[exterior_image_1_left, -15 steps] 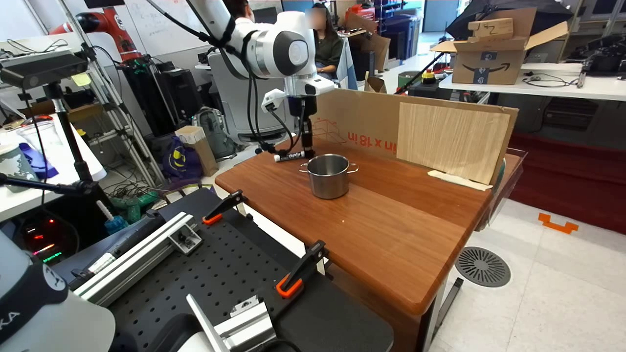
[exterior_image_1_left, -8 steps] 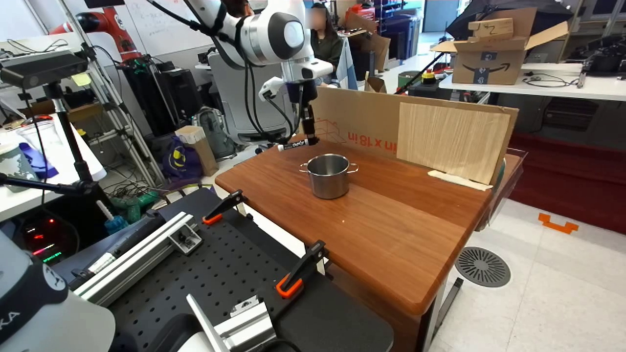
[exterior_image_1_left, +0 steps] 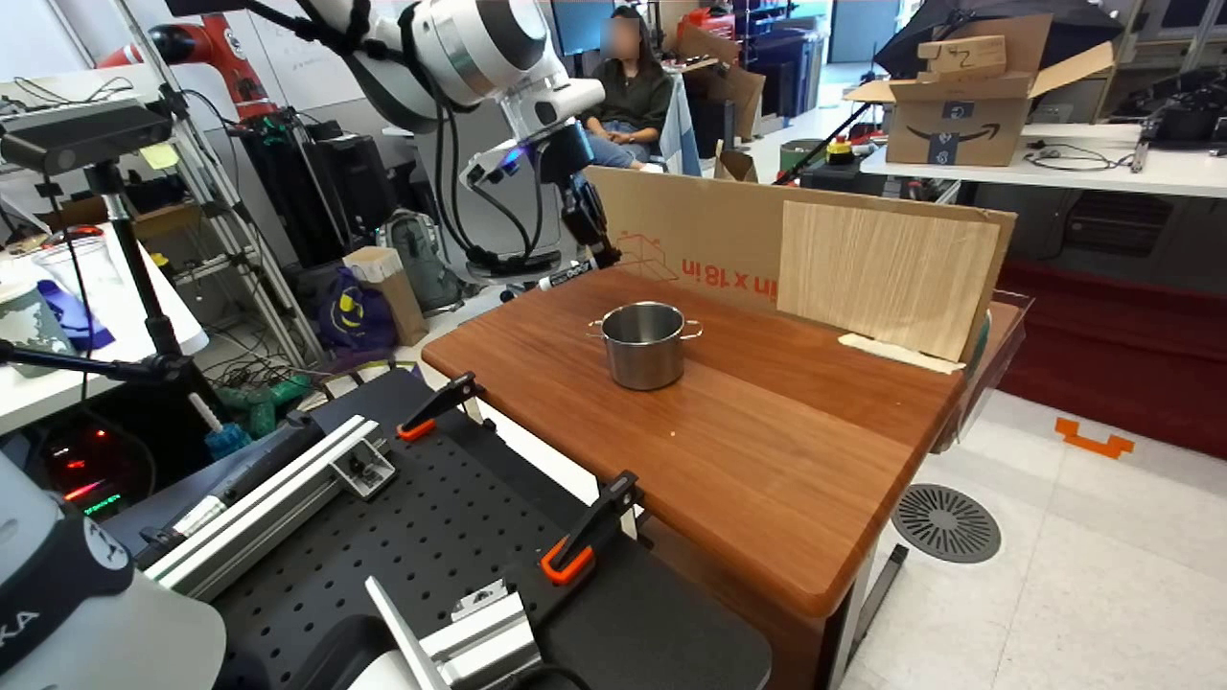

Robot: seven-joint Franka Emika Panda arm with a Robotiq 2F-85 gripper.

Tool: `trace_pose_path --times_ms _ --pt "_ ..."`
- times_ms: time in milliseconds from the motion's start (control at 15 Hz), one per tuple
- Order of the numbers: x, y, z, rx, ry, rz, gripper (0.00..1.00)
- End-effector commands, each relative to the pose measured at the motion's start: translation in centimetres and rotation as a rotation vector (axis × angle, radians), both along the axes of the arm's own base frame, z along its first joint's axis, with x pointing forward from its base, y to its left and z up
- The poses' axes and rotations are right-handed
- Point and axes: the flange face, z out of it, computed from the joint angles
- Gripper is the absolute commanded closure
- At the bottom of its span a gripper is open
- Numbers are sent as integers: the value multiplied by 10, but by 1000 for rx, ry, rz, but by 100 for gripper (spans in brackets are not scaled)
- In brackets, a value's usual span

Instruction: Pick up the marker and put it in the bowl

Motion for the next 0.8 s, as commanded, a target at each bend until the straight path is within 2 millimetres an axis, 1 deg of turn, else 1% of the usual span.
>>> trace_pose_path --times_ms 0,133,267,467,733 --pt "-33 -6 12 -71 -94 -74 95" --pt "-48 -11 17 -105 -133 -118 95" --pt "-59 -17 23 -129 -160 -150 95" --pt "-67 -31 32 -158 -173 -208 95" --pt "-70 -54 44 -186 -163 -291 95"
